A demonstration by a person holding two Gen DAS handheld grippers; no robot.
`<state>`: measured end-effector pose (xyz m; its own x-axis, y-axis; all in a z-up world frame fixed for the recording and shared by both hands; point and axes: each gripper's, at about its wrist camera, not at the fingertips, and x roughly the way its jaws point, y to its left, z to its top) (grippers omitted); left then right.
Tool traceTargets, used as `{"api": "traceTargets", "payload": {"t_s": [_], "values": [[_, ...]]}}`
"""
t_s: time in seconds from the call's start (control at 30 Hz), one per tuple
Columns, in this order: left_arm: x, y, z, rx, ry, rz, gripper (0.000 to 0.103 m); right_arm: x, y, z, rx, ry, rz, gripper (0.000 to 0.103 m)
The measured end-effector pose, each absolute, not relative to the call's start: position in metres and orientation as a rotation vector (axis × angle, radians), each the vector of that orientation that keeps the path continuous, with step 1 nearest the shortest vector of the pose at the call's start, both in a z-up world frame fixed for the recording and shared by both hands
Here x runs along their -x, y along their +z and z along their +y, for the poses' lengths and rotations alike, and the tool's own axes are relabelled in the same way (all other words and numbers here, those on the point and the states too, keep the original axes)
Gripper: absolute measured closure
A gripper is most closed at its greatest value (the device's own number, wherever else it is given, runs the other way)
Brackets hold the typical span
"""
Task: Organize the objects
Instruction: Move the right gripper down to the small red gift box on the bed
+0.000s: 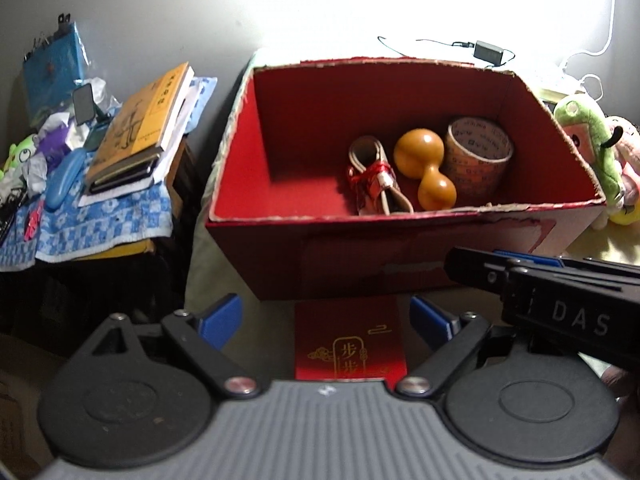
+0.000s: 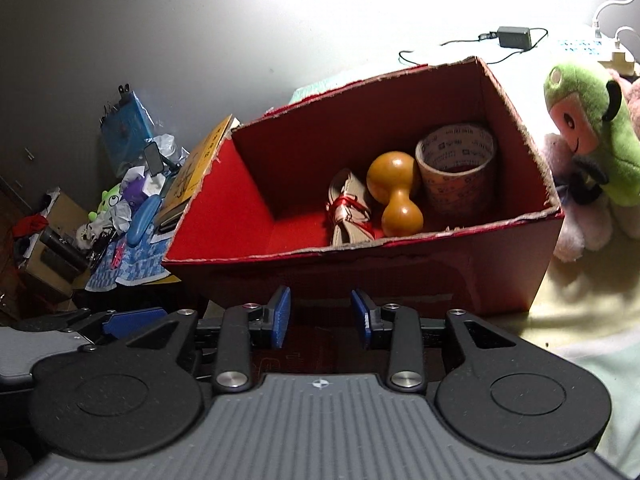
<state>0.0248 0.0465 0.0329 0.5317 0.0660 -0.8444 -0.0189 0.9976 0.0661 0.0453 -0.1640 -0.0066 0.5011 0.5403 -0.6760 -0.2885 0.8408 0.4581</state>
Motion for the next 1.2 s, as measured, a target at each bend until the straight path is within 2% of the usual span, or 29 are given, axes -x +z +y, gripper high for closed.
{"api": "traceTargets", "payload": {"t_s": [0.43,0.63,1.2], "values": [[-0.027,0.013,0.056,-0.015,0.017,1.072,0.009,-0.053,-0.026,-0.156,-0.334,0.539,1.033,0.065],[-0.022,0.003,0.066,0.022,-0.019,1.091,0.007,-0.055,-0.036,-0.152,-0.339,0.552,1.081,0.057],[-0.016,-0.029,0.080,0.129,-0.091,1.171,0.007,-0.064,-0.061,-0.123,-0.270,0.611,1.209,0.057]]}}
